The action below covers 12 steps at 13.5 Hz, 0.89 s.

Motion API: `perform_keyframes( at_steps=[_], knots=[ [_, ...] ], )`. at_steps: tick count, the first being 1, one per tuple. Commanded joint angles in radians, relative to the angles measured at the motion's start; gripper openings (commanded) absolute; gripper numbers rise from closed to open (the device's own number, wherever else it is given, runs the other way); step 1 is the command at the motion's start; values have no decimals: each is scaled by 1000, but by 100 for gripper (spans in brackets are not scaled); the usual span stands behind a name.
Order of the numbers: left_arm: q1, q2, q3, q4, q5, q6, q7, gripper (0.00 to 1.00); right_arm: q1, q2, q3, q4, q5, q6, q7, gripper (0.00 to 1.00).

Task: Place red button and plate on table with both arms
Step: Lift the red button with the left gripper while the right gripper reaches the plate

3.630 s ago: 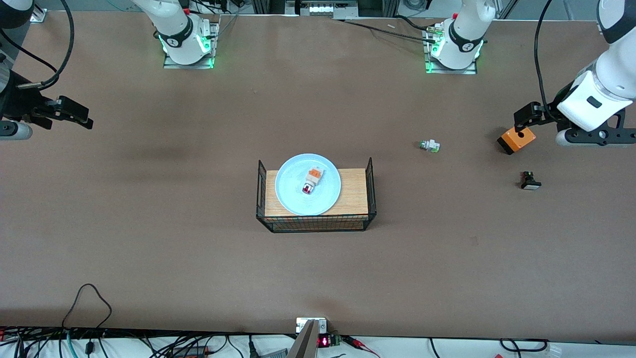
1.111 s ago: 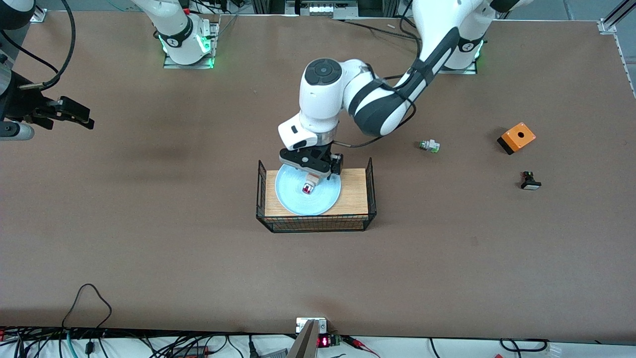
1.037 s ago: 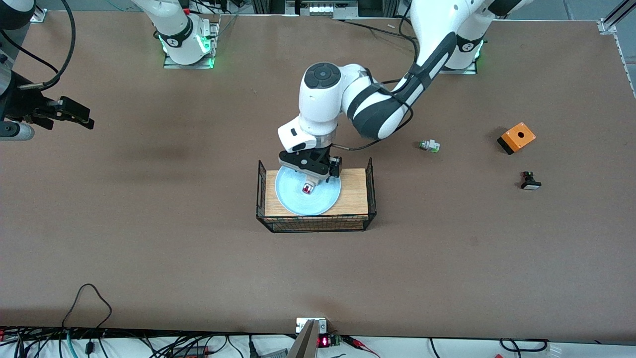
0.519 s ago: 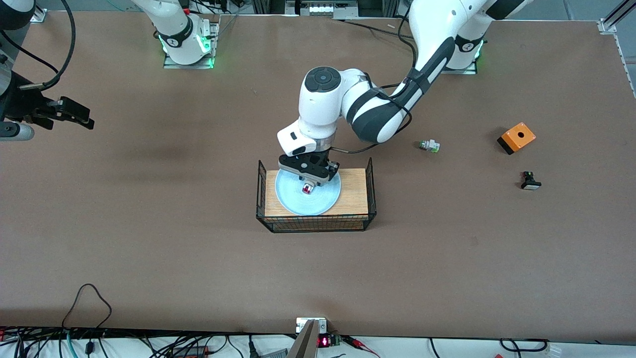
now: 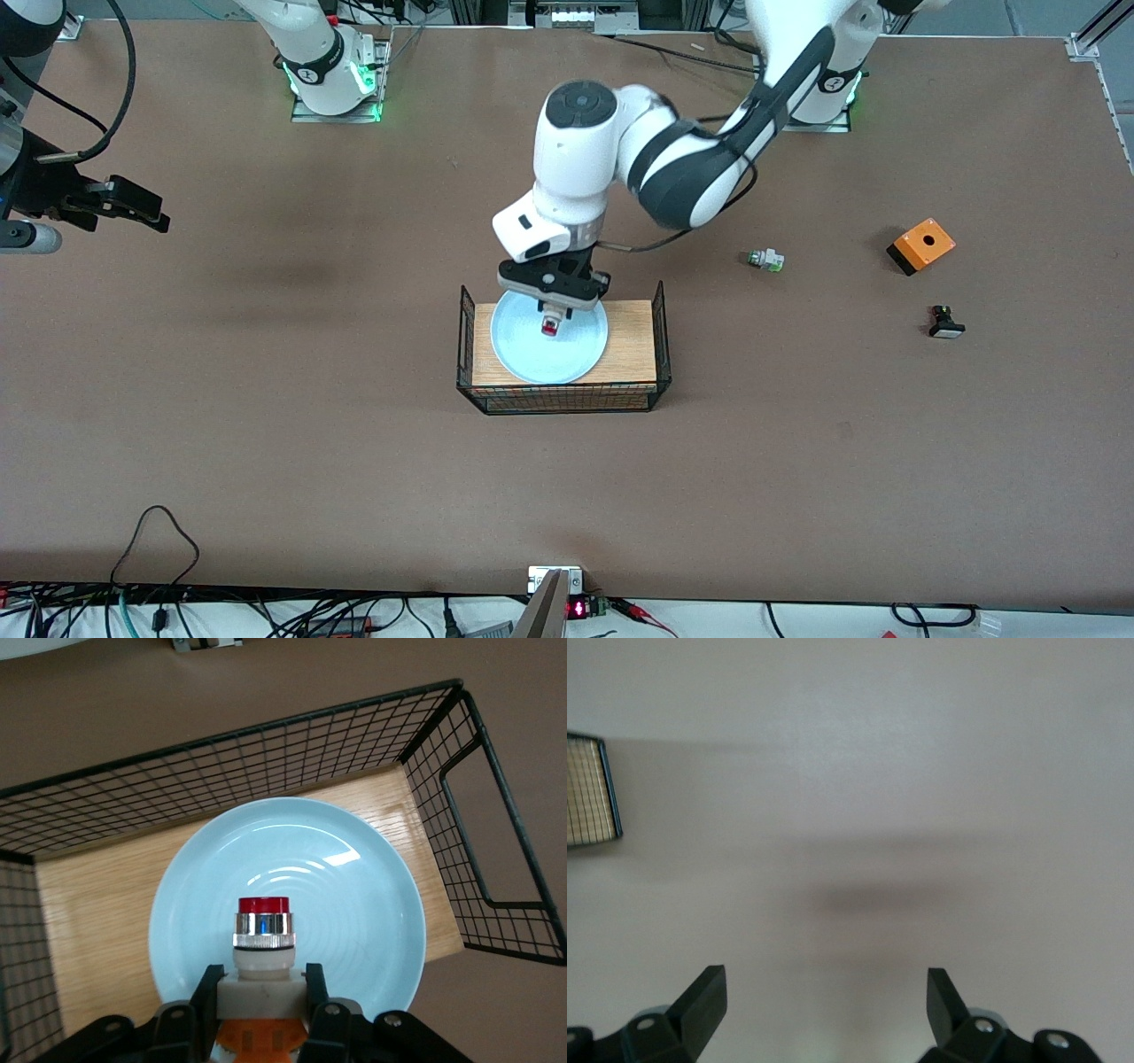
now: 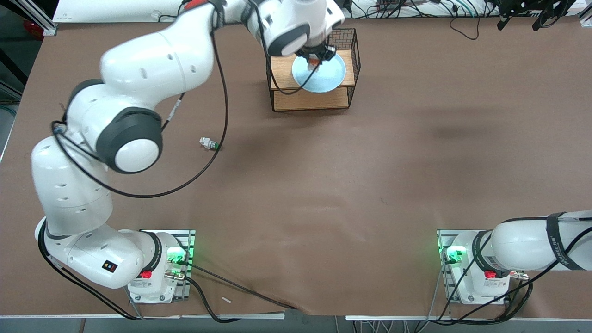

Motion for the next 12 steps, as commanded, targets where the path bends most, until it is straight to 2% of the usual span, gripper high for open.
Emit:
perform_keyframes(
  at_steps=[1,3,5,7,9,12],
  knots=[
    [58,-148,1,-25,-41,-218,14,12,93,4,27,34,2,-11,283,100],
    [143,-172,-3,-26,-42,-340,98,12,212,46,27,63,3,-11,498,100],
    [248,-179,0,-37,-84,-409,297,12,295,91,27,86,8,2,671,100],
    [352,-177,0,-49,-137,-434,481,12,360,157,27,137,61,6,800,100],
    [446,-174,1,-110,-141,-437,734,12,400,229,27,195,123,44,946,100],
    [572,-169,1,-213,-139,-391,972,12,478,305,27,220,134,175,1126,100]
  ],
)
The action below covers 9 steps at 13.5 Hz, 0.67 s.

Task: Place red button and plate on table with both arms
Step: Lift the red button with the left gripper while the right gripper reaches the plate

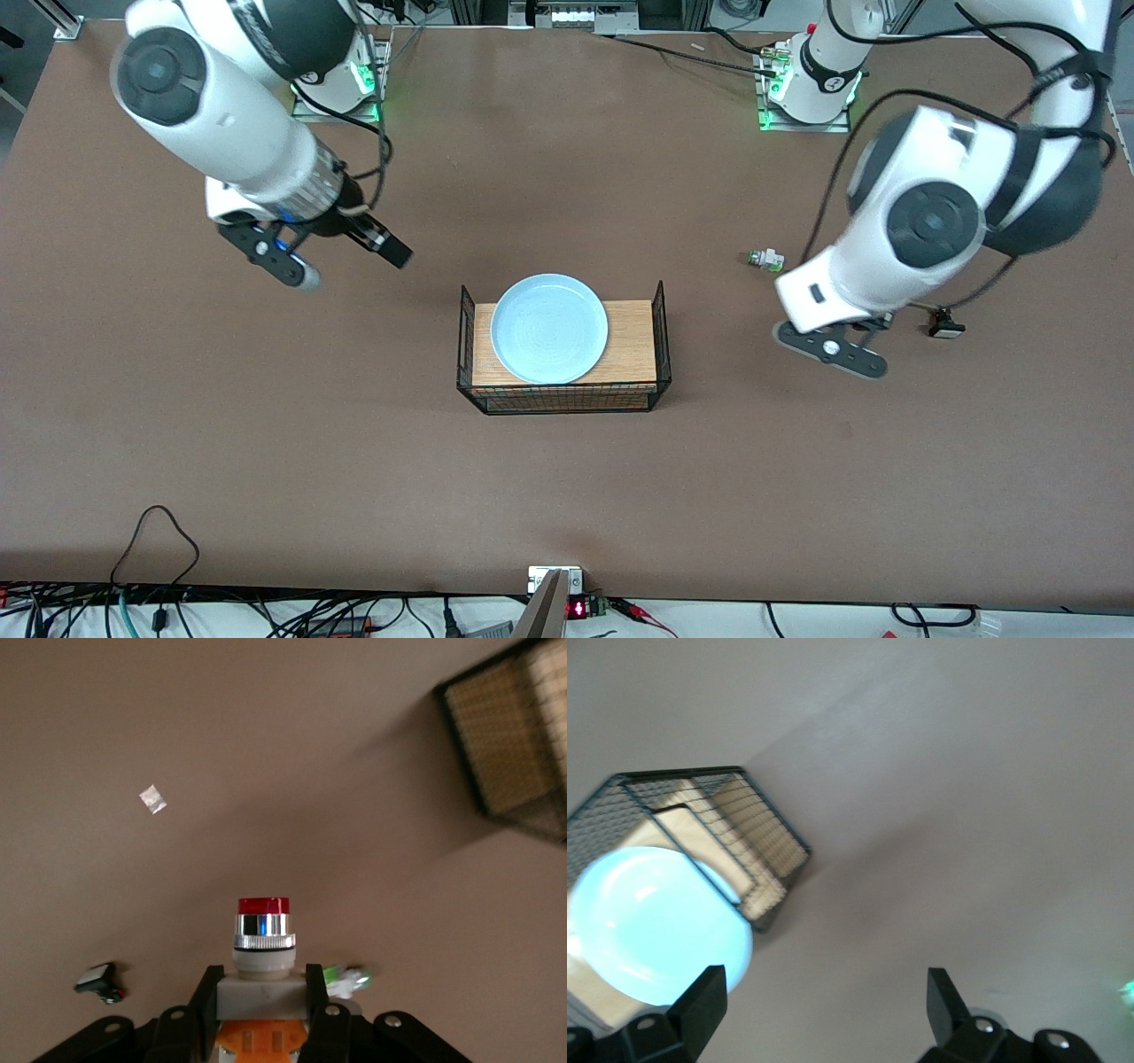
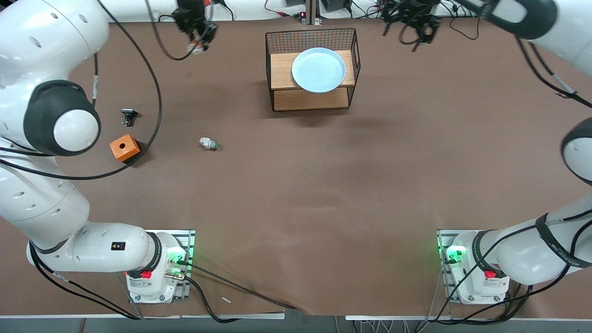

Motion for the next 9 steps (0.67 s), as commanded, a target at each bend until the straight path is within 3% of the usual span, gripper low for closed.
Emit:
perform_keyframes(
  at_steps=[1,4,8,9],
  knots=[
    [103,-18,-14,-147,-15,102,201,12,79,88,-11,58,15,96,165,100],
    [251,-18,-12,-362,-6,369,370,12,159,174,-12,56,4,238,338,100],
    [283,-18,-5,-603,4,676,386,13,176,260,-12,56,0,275,356,100],
    [309,-4,-6,-679,13,812,386,13,175,284,-15,56,-2,275,354,100]
  ],
)
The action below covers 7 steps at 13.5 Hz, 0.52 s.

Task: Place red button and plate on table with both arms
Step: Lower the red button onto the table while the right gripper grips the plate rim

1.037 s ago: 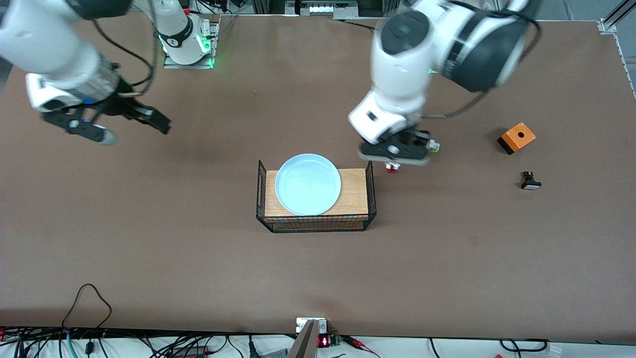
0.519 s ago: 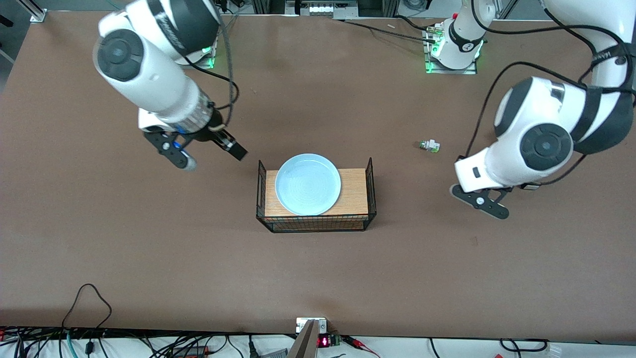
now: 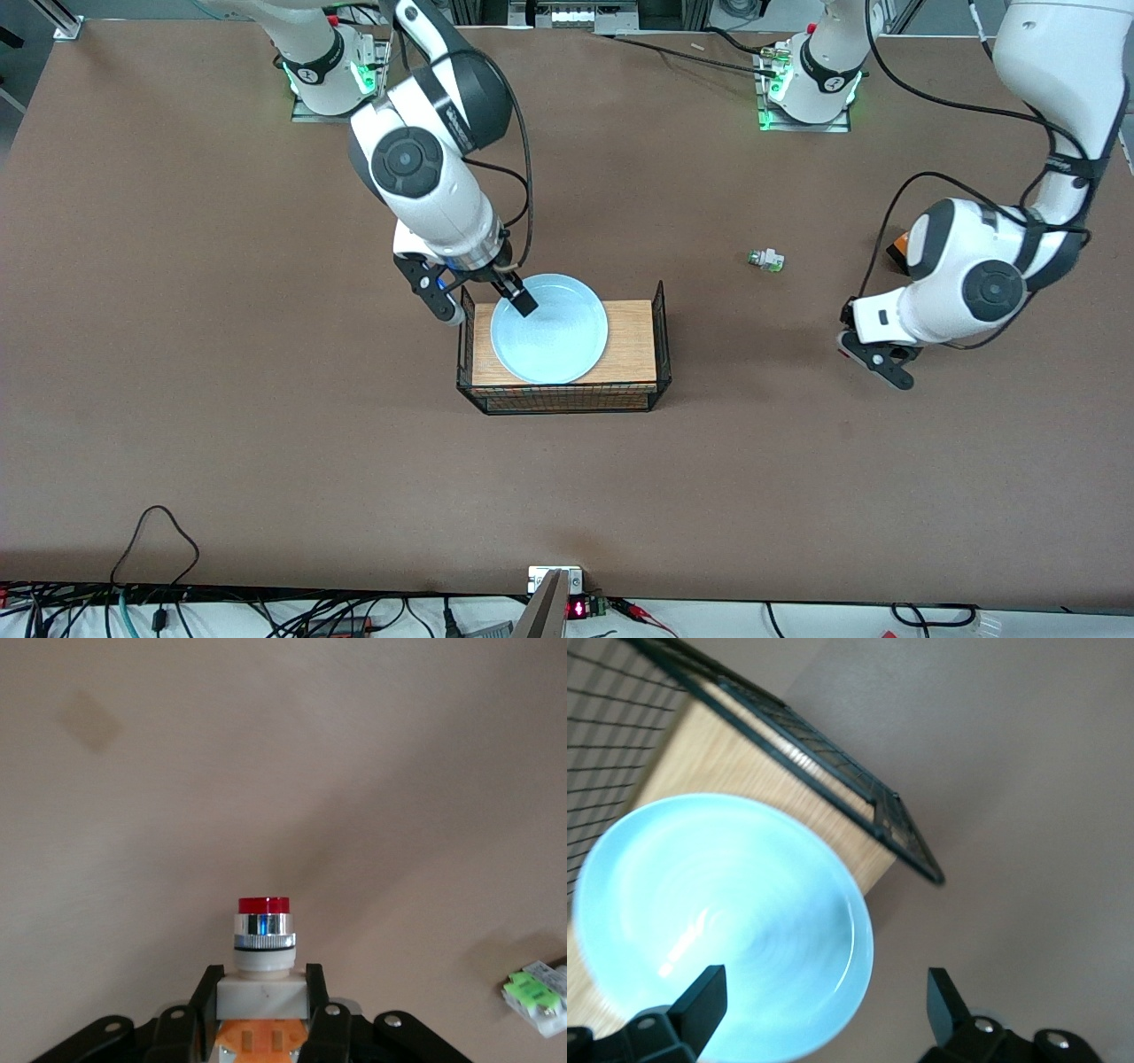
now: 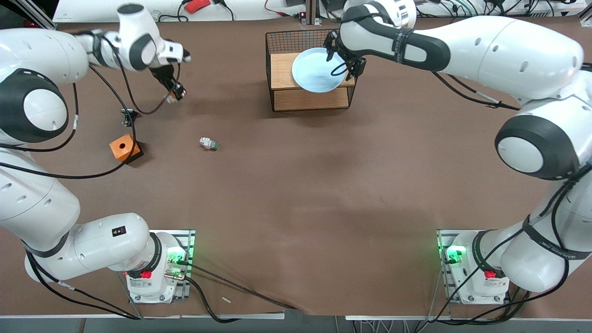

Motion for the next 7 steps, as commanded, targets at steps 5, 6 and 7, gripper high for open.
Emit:
perform_keyframes(
  at_steps=[5,6,7],
  knots=[
    [47,-10,-10,-136,12,225,13,80,1,78,-10,33,-8,23,15,96],
    [51,-13,-12,-134,12,221,14,100,-2,79,-10,32,-8,22,15,69],
    [52,-21,-13,-131,12,218,5,100,0,79,-10,32,-8,22,17,44]
  ],
)
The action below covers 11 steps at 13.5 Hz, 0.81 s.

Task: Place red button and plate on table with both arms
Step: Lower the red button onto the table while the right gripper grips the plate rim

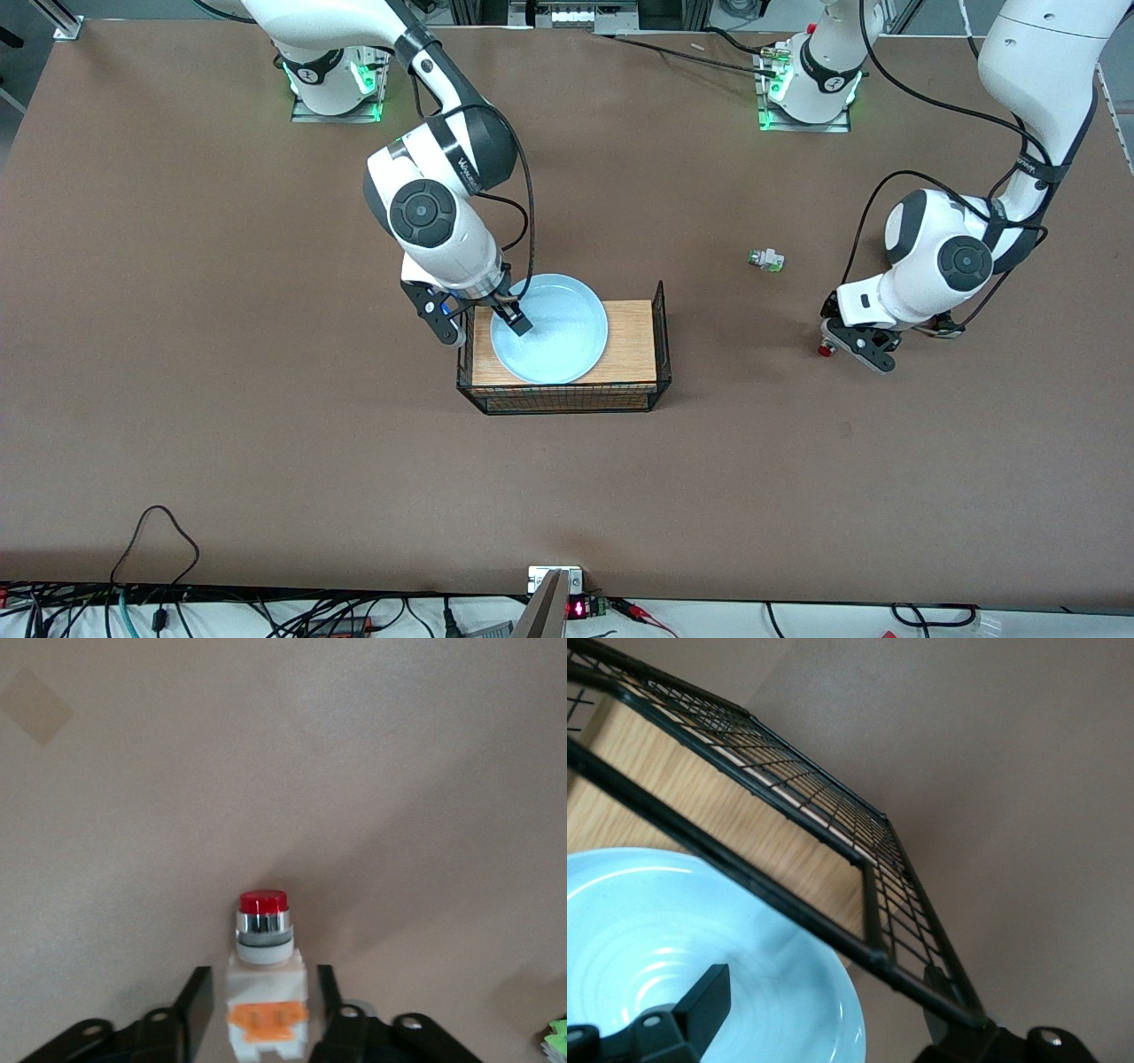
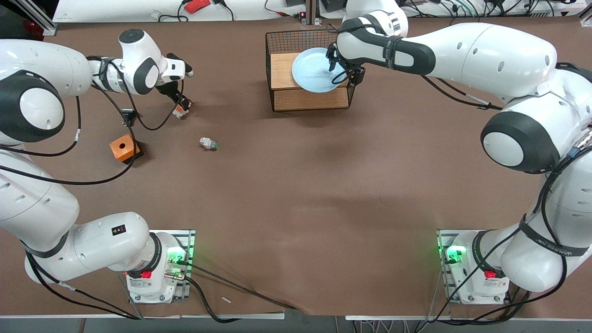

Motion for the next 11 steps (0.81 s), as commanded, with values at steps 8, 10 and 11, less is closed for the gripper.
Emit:
perform_keyframes(
  at_steps=[8,10,11],
  knots=[
    [-5,-78,-162,447,-6,-759,-224,100,4,15,3,23,6,-10,-24,0],
    [-13,-81,-221,570,-6,-969,-392,100,19,6,6,23,8,-17,-23,0],
    [-13,-82,-246,633,-6,-1037,-465,100,24,-29,7,25,9,-46,-20,0]
  ],
)
